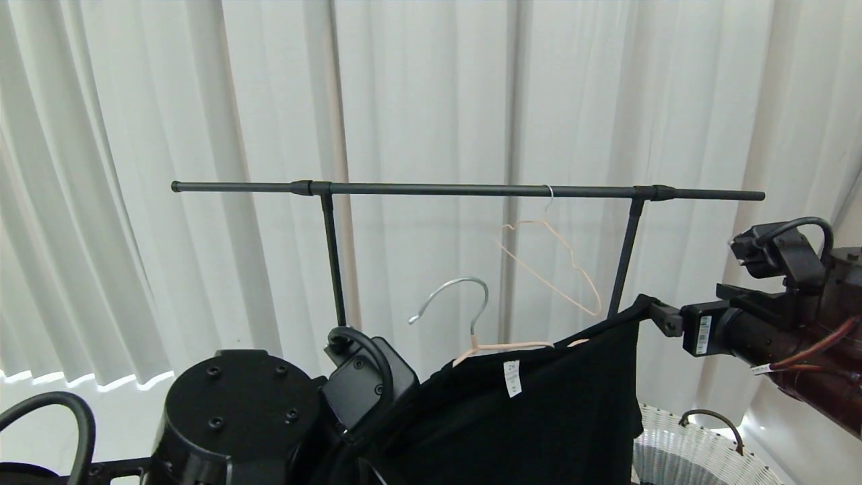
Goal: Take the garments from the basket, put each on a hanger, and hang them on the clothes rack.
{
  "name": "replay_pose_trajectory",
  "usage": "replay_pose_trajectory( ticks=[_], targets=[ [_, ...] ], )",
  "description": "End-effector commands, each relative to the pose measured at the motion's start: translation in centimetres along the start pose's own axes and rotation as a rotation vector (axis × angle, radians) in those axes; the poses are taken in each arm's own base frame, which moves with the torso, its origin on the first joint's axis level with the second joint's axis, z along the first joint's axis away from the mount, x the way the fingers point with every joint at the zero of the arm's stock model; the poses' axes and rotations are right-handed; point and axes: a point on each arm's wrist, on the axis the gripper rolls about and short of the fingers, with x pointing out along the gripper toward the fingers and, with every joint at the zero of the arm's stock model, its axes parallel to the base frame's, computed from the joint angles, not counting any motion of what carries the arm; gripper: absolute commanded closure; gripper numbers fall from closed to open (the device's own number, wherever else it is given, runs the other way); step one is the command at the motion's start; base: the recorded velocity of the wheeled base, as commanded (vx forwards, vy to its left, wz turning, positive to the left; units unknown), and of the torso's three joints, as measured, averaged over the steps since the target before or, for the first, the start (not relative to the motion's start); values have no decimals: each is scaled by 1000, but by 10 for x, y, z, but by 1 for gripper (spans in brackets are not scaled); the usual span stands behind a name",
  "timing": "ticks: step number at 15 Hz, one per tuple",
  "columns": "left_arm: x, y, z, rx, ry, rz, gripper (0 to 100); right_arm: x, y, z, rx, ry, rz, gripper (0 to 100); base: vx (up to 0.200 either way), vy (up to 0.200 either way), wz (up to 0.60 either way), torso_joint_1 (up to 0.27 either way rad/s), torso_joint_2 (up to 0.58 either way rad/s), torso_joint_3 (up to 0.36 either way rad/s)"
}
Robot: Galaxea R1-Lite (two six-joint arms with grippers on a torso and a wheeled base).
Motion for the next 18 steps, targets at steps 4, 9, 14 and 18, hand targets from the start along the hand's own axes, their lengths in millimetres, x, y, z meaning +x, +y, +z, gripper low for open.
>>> replay_pose_trajectory(
  ticks=[4,9,14,18],
  targets=[
    [-2,-4,21,-139,-153,-2,100,-7,-3,-17,-48,55,34,0,0,0,0,0,0,0],
    [-21,-7,24,-139,-212,-40,100,21,-9,-23,-53,113,-20,0,0,0,0,0,0,0],
    [-24,-9,2,-93,-165,-72,100,29,-17,-17,-39,99,-42,0,0,0,0,0,0,0],
    [-18,-12,-17,-53,-89,-72,100,25,-16,2,-29,24,-7,0,0,0,0,0,0,0]
  ],
)
